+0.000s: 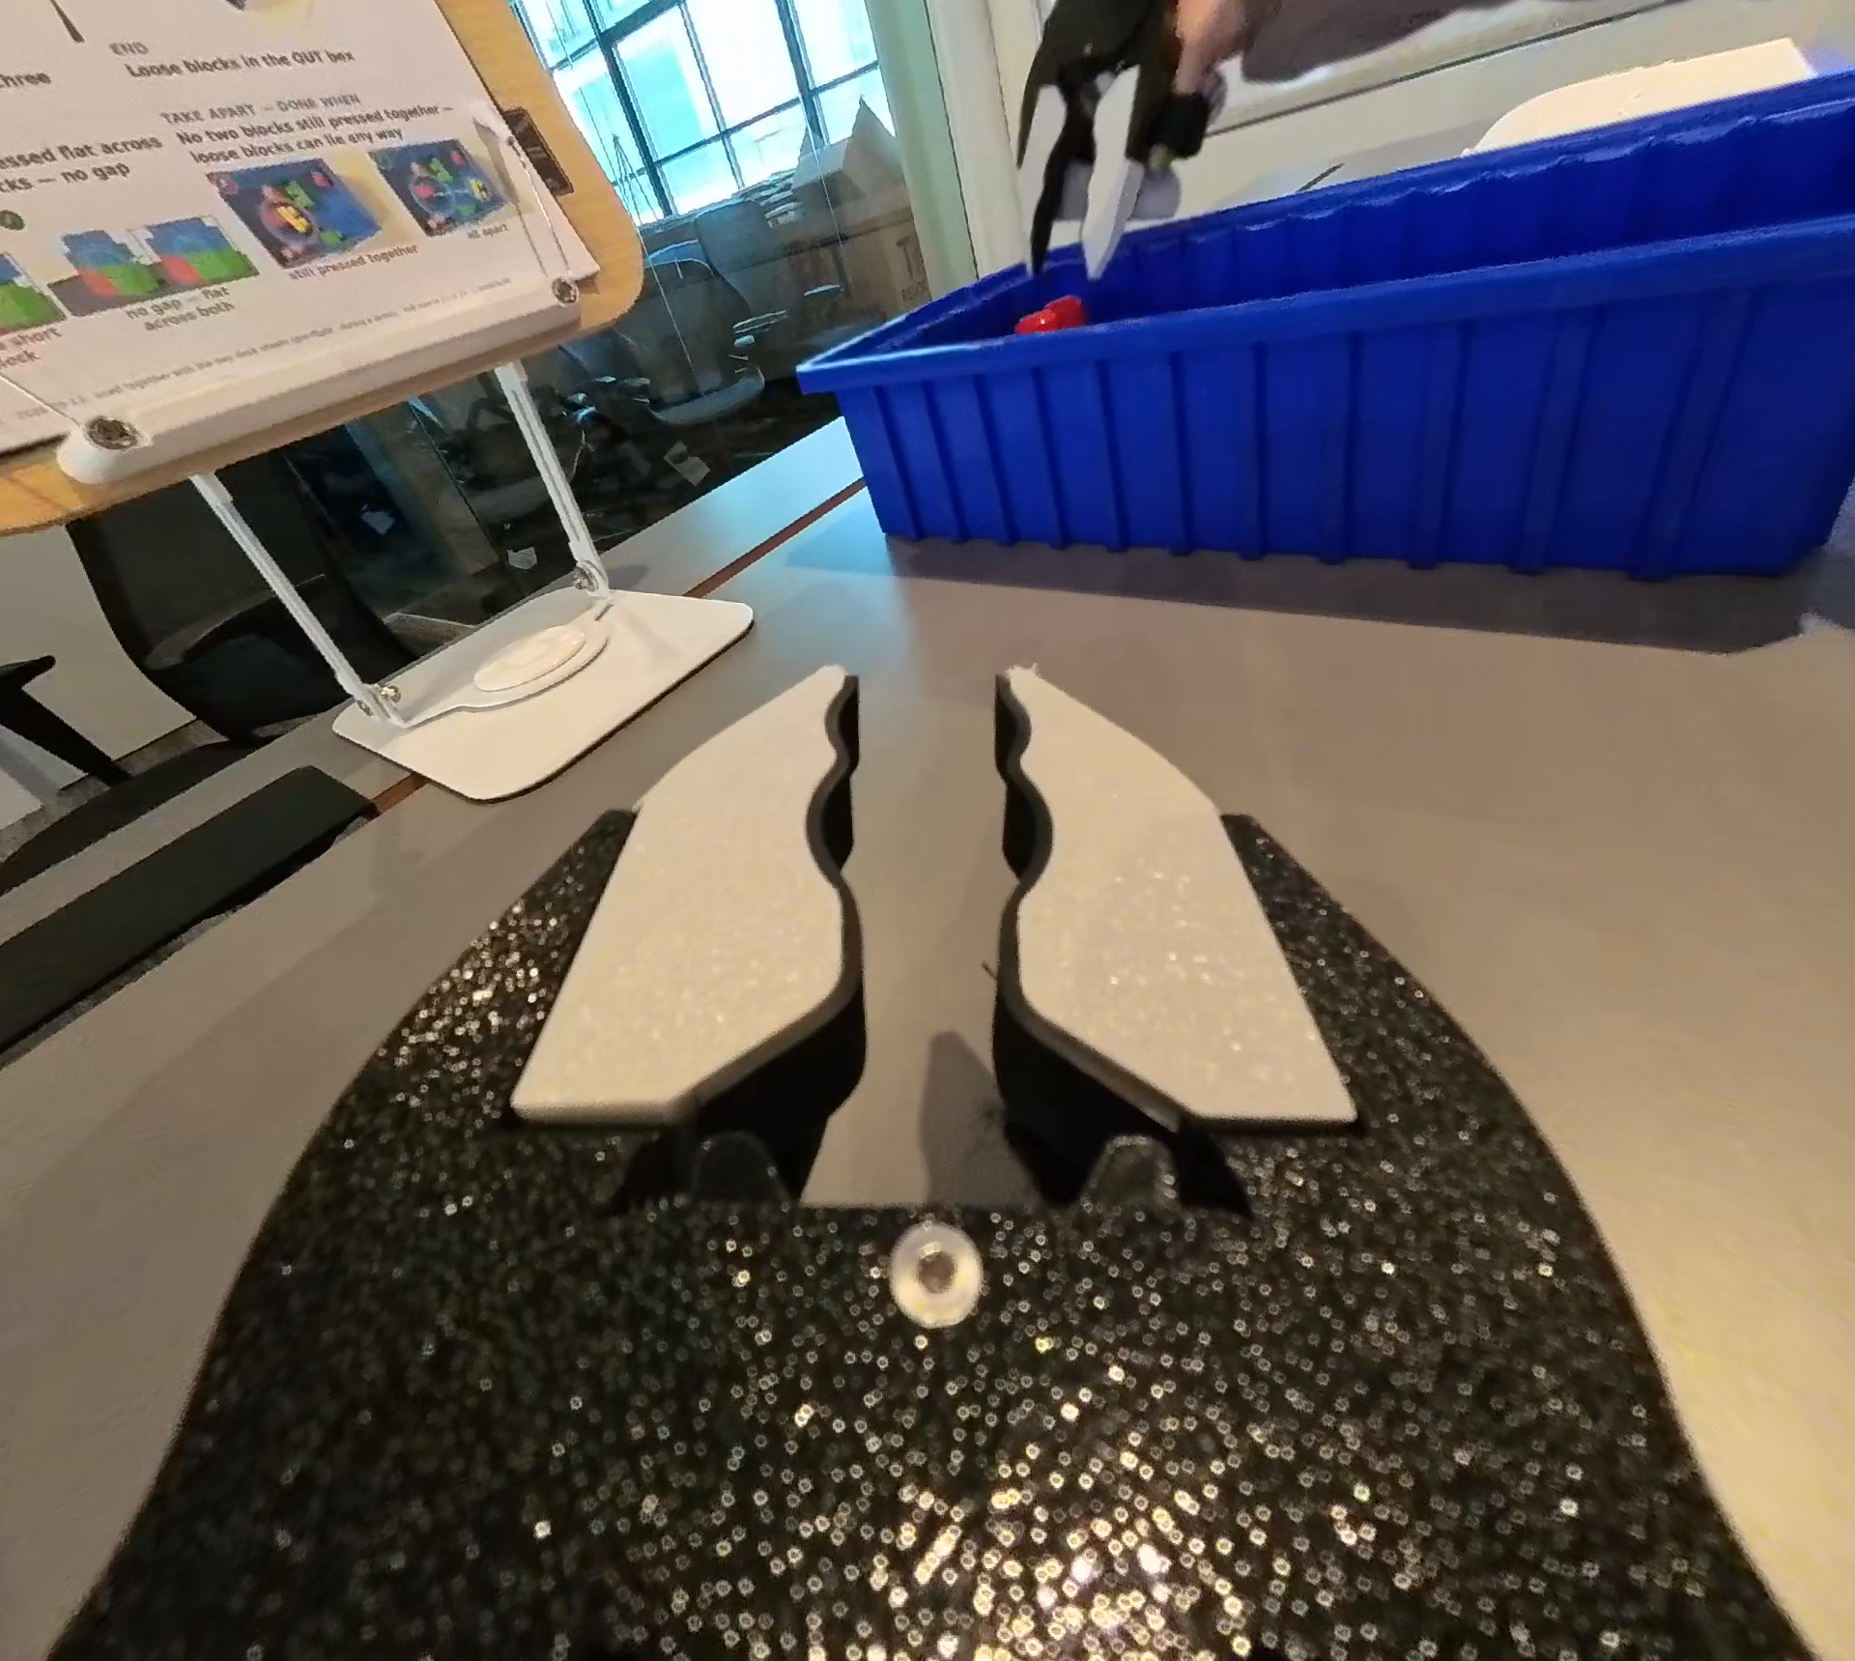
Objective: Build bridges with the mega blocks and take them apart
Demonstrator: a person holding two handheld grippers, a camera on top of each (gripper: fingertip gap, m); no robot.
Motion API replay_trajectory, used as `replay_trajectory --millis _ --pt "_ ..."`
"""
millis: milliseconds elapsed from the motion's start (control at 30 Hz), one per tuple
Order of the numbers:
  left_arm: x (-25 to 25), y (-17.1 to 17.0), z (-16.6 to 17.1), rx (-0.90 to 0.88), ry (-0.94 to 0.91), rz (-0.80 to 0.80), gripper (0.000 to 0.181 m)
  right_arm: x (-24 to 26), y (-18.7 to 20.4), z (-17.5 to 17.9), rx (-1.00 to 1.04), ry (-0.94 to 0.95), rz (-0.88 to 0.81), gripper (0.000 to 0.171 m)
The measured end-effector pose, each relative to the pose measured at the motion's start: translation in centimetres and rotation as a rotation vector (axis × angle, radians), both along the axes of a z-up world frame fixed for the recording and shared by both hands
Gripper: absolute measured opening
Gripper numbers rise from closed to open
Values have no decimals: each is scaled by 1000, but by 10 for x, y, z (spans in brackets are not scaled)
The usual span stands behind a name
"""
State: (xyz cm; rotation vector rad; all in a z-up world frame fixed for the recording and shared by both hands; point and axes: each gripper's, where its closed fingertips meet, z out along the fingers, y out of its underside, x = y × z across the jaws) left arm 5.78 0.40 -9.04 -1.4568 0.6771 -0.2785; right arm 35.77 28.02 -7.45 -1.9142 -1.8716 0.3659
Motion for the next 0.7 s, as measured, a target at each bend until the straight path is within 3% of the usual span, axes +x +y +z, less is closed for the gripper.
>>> replay_trajectory --millis 100,200,267,333,400,500,633,700 --pt "-8 -1 13 32 -9 48 26 -21 -36 57 80 160 -97 58" --pt "-20 -3 28 53 -49 105 25 -54 -94 119 195 391 -220 53" --pt "-26 -3 33 53 -63 137 25 -63 -125 145 336 471 -384 46" --pt "-29 -4 38 47 -61 161 26 -89 -176 157 433 575 -378 49" --pt "-33 -6 42 42 -44 191 26 -121 -223 157 488 665 -351 46" --pt "-50 -7 54 50 -23 303 25 -173 -265 147 535 793 -346 45" --pt "-61 -32 78 -2 -62 300 25 -252 -291 114 294 926 -314 51" --pt "-69 -52 85 -72 -24 297 15 -284 -301 93 173 938 -301 54"
